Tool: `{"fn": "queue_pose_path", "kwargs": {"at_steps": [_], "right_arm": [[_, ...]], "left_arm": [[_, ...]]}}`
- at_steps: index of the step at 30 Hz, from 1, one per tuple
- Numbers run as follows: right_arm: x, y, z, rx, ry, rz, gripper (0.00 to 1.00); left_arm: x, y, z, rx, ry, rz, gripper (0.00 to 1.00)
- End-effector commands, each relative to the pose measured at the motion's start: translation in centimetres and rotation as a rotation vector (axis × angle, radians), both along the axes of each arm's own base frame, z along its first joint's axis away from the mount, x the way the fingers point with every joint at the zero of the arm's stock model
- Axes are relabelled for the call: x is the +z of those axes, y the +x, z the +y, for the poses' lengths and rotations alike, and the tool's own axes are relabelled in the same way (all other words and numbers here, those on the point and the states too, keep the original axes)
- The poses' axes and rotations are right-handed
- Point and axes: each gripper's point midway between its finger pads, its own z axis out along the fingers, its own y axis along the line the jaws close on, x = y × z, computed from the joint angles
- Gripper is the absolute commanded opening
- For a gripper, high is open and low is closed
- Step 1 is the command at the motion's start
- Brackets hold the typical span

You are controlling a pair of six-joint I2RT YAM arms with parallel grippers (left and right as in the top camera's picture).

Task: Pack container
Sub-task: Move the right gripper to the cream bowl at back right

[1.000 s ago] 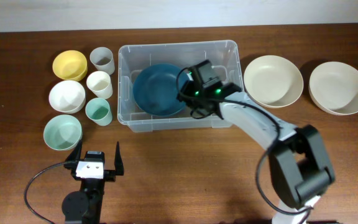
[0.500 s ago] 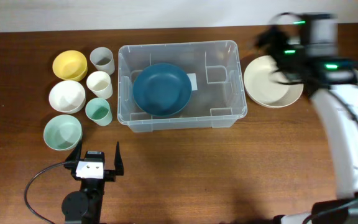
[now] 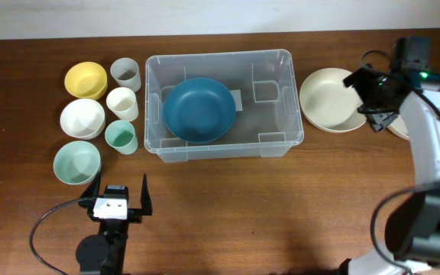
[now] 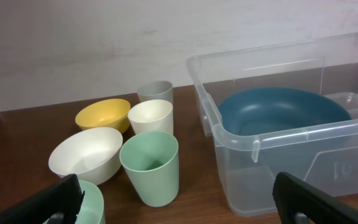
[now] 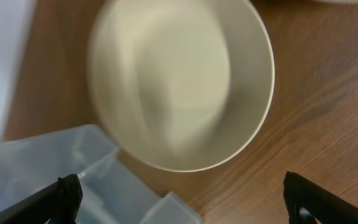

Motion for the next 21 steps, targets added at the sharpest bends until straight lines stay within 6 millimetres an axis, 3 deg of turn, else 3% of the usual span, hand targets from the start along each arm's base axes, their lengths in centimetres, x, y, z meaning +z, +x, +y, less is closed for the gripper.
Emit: {"fn": "queue_pose_path", "kwargs": {"at_steps": [1,6,21], "right_arm": [[-3.0,-0.5,0.5,-0.069,0.054,0.096,0.99],[-5.7,-0.8,0.6,-0.096,0.075,0.173,0.99],[-9.8,0.7,0.0,-0.098,0.064,0.201,0.99]], "left_arm": [[-0.2,0.0,-0.1,-0.010,0.004,-0.001,1.00],[-0.2,0.0,-0.1,-0.010,0.004,-0.001,1.00],[-0.2,0.0,-0.1,-0.010,0.004,-0.001,1.00]]}}
